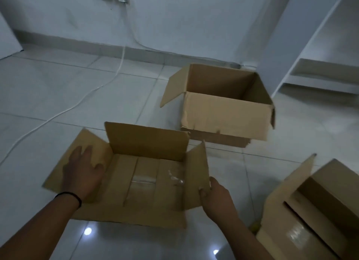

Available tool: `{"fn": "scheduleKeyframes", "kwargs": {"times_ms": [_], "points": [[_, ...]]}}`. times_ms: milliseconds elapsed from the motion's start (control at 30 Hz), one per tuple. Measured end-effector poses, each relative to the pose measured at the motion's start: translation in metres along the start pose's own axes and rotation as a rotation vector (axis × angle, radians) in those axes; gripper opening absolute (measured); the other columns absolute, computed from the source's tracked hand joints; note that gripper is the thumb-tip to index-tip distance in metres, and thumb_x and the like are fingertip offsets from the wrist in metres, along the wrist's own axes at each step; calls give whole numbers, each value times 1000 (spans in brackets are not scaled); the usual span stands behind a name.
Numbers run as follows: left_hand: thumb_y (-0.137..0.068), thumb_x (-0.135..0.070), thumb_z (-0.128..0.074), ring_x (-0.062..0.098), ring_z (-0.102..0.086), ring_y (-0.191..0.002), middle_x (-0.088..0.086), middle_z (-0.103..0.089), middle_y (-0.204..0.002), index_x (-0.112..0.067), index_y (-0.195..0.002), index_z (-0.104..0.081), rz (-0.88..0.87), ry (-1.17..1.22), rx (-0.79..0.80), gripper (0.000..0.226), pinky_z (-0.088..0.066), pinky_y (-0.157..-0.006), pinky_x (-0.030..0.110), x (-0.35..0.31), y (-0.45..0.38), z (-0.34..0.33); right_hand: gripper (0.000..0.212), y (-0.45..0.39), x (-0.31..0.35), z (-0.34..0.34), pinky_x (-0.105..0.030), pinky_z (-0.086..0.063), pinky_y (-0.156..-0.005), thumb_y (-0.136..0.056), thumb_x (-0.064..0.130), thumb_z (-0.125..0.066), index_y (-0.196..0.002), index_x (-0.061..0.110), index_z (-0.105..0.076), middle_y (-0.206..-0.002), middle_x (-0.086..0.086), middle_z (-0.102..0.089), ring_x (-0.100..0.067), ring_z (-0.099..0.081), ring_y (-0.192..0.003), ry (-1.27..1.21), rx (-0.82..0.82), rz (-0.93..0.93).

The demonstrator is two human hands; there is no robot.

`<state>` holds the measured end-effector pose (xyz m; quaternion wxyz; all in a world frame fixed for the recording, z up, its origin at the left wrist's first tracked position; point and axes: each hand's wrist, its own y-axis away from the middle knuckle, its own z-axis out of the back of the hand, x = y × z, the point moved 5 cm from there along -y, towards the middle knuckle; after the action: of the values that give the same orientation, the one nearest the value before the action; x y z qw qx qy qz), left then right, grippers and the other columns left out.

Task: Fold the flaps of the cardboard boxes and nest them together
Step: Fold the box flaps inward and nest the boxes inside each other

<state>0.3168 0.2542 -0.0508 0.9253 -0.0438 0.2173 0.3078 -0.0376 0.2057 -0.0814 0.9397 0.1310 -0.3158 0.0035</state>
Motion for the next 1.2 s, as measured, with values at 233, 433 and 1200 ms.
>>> {"fn": "scheduleKeyframes", "kwargs": {"times_ms": [233,433,1200], "points": [[-84,-12,-60,26,-39,-133,11,-45,-142,-10,-124,-57,-473,307,134,40,-31,-107,33,-175,129,-49,41,74,-67,91,-31,-48,-87,-92,38,-48,-126,16,-55,-120,-7,-64,-22,-61,-105,82,-199,-52],[-87,-25,-59,20,-46,-128,5,-47,-143,-15,-136,-45,-463,347,627,52,-37,-105,28,-253,239,-142,36,148,-172,172,-25,-45,-75,-92,35,-50,-122,18,-58,-114,-4,-68,-18,-63,-99,62,-353,-262],[-91,-9,-51,28,-64,-78,13,-67,-93,-12,-93,-59,371,875,731,8,-54,-58,33,-284,298,-243,58,216,-393,178,-43,-56,-64,-88,14,-60,-137,2,-31,-114,-27,-58,-38,-62,-83,-841,-379,-1010]]}}
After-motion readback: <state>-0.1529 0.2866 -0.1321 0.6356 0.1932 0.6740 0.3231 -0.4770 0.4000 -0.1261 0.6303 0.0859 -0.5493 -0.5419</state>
